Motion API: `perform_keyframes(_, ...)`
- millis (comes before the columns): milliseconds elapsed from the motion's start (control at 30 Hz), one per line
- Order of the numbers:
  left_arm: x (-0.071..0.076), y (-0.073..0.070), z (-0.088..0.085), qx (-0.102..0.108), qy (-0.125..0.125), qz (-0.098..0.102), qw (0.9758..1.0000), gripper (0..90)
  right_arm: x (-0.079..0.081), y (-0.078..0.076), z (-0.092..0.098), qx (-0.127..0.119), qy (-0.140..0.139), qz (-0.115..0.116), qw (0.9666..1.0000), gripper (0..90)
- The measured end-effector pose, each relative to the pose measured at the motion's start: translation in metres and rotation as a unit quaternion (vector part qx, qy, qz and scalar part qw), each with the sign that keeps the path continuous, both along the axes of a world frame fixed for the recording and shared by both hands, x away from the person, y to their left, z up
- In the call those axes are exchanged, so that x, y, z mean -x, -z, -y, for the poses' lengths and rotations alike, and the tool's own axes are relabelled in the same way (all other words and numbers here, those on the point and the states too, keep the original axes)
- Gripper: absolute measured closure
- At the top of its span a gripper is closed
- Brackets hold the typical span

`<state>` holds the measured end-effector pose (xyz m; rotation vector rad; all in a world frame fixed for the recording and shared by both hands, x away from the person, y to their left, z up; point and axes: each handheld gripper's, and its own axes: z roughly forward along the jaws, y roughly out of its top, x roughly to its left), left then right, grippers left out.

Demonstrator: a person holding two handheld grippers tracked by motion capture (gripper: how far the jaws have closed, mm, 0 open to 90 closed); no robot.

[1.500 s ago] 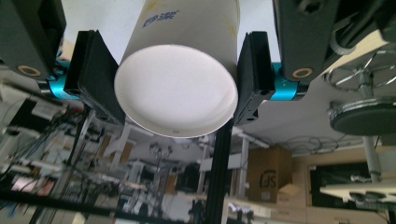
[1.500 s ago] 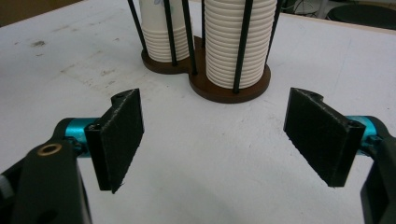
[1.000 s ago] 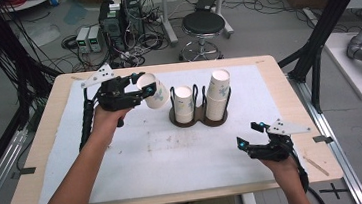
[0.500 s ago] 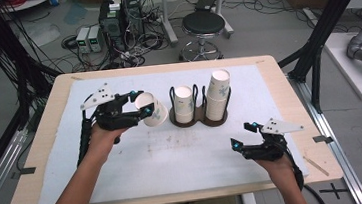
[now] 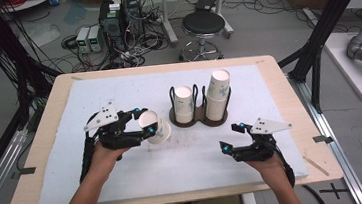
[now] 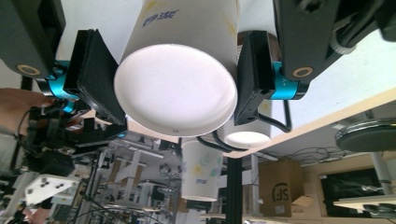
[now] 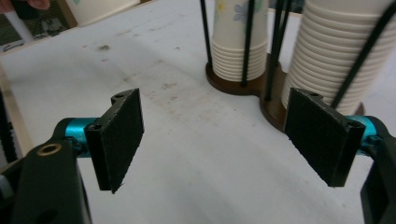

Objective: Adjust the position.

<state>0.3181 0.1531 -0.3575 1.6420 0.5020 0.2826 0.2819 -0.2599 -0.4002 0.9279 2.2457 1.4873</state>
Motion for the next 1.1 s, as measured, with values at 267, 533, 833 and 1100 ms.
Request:
perform_keyframes(267,0.006,0.002,0.006,-0.003,0.023,-0.001,0.9997,36.9,-0.006,-0.004,-0.023,-0.008,-0.056,-0.004,0.9984,20.7)
perform_keyframes(533,0.014,0.006,0.014,-0.013,0.043,-0.007,0.999,36.9,-0.02,-0.011,-0.06,0.001,-0.123,0.002,0.9924,20.7)
perform_keyframes(833,0.017,0.013,0.021,-0.02,0.052,-0.017,0.9983,36.9,-0.025,-0.009,-0.09,0.014,-0.179,0.002,0.9838,20.7)
perform_keyframes(1100,0.02,0.015,0.027,-0.026,0.064,-0.023,0.9974,37.0,-0.026,-0.004,-0.105,0.008,-0.207,0.004,0.9784,20.7)
